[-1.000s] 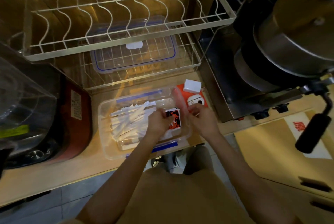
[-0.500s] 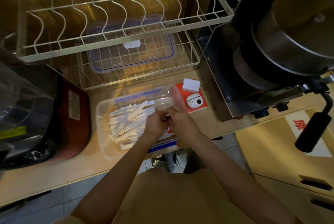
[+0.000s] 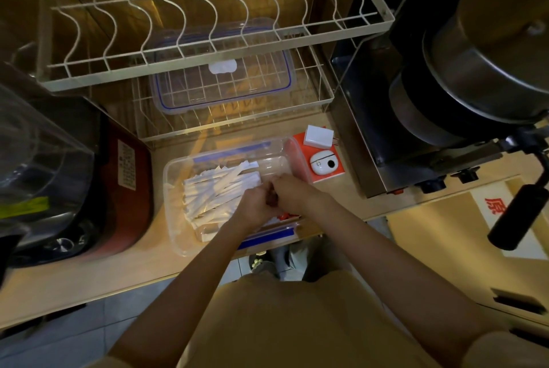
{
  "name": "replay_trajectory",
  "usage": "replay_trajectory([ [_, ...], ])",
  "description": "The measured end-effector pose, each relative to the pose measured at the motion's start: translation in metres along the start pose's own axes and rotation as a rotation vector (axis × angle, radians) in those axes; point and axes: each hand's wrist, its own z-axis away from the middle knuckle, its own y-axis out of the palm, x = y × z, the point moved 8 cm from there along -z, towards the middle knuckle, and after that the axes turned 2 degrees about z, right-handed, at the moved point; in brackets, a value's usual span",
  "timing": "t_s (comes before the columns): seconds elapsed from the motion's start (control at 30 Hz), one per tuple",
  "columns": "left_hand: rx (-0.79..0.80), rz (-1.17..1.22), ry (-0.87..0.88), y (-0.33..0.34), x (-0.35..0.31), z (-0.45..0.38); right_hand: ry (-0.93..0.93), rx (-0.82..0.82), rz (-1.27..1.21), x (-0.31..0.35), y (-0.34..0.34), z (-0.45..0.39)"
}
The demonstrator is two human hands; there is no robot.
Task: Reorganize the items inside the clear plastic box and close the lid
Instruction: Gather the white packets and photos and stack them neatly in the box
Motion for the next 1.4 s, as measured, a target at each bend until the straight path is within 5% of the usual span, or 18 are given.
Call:
replay_trajectory([
  [0.47, 0.08, -0.543, 0.106, 0.0, -0.004, 0.005, 0.011, -0.059, 0.185, 0.004, -0.002, -0.012],
  [0.87, 0.132, -0.608, 0.096, -0.004, 0.018, 0.009, 0.012, -0.112, 0.234, 0.008, -0.007, -0.011],
  [1.03, 0.154, -0.396, 0.024, -0.014, 0.022, 0.015, 0.026, -0.046, 0.118, 0.012, -0.016, -0.003],
  [1.2, -0.068, -0.13, -0.031, -0.058, 0.027, 0.033, 0.001, -0.054, -0.008, 0.011, -0.03, -0.004],
  [1.4, -0.255, -0.232, -0.183, -0.076, 0.06, 0.06, -0.217, -0.2, 0.093, 0.041, -0.037, -0.019],
])
